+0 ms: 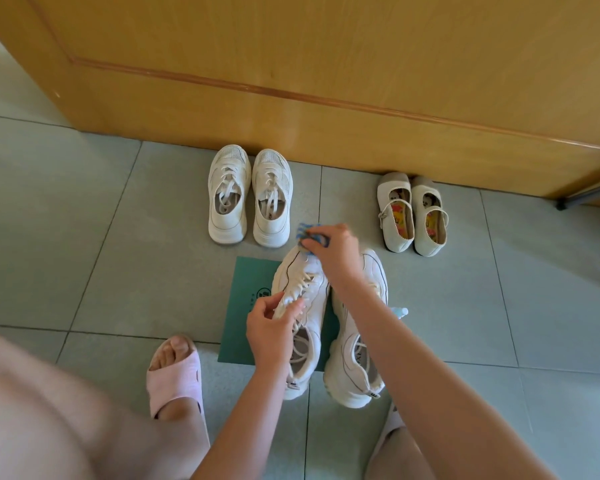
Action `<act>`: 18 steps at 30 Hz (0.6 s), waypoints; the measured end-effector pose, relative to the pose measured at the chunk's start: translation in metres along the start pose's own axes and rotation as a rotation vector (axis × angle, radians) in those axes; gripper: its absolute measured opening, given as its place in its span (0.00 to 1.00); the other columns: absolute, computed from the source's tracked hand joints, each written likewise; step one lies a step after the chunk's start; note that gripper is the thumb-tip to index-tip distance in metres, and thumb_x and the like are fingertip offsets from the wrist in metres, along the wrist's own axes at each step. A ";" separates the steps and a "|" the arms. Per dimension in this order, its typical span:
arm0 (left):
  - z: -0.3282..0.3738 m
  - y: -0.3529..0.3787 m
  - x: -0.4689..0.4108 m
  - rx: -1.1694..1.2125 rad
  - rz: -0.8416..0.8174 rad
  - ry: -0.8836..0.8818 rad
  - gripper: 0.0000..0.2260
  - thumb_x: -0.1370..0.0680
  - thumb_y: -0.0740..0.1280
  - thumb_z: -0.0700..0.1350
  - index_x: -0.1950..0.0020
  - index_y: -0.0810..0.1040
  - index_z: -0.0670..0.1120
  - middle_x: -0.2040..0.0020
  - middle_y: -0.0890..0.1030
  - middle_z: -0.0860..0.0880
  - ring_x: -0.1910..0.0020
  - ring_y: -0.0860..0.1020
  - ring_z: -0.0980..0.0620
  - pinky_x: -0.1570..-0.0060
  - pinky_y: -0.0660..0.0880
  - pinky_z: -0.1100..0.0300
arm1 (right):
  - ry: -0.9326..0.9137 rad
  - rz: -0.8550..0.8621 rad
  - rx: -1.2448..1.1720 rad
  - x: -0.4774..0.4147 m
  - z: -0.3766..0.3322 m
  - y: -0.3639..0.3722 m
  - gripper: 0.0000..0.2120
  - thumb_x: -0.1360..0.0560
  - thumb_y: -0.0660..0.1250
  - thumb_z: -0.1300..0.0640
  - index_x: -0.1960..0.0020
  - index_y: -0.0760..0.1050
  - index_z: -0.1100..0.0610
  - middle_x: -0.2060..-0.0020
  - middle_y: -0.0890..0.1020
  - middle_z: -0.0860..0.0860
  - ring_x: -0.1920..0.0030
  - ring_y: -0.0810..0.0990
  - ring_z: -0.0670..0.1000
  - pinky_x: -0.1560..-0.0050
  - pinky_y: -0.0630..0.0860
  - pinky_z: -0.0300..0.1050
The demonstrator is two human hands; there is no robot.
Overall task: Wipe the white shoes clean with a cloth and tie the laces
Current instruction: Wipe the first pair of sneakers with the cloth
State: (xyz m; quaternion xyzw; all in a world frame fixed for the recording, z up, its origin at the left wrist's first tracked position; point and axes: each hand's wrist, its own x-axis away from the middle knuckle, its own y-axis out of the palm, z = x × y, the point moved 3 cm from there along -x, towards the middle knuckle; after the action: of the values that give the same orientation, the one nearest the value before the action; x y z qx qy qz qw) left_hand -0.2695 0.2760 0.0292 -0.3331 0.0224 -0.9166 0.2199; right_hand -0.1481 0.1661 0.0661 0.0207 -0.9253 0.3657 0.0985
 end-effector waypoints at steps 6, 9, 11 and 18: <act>0.003 0.001 0.002 0.003 0.007 0.013 0.13 0.31 0.75 0.49 0.49 0.78 0.49 0.51 0.79 0.49 0.54 0.77 0.54 0.59 0.72 0.65 | -0.100 -0.066 0.167 0.012 0.005 0.007 0.12 0.26 0.68 0.60 0.43 0.80 0.61 0.50 0.71 0.54 0.48 0.74 0.55 0.46 0.72 0.40; 0.002 0.002 0.002 0.003 0.013 0.018 0.13 0.30 0.75 0.49 0.49 0.77 0.50 0.51 0.79 0.49 0.54 0.77 0.54 0.59 0.72 0.65 | -0.044 -0.047 0.175 0.019 0.016 -0.005 0.12 0.25 0.68 0.60 0.42 0.79 0.60 0.47 0.72 0.57 0.51 0.76 0.54 0.49 0.72 0.38; 0.002 0.002 0.002 0.001 0.011 0.021 0.13 0.30 0.74 0.49 0.48 0.77 0.50 0.50 0.79 0.49 0.53 0.77 0.54 0.58 0.72 0.65 | -0.016 -0.081 0.229 0.024 0.022 -0.013 0.13 0.24 0.67 0.60 0.41 0.78 0.60 0.46 0.73 0.56 0.54 0.74 0.50 0.54 0.66 0.33; 0.002 0.000 0.004 0.032 -0.006 0.024 0.12 0.30 0.74 0.48 0.50 0.77 0.50 0.51 0.79 0.50 0.54 0.77 0.55 0.58 0.72 0.64 | -0.028 0.039 0.126 0.021 0.024 -0.033 0.10 0.26 0.68 0.60 0.45 0.81 0.57 0.51 0.76 0.54 0.58 0.75 0.47 0.55 0.70 0.30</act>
State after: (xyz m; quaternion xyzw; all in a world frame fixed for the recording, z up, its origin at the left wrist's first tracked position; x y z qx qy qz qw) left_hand -0.2707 0.2750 0.0334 -0.3187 0.0092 -0.9214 0.2221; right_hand -0.1695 0.1260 0.0751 0.0137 -0.9018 0.4250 0.0770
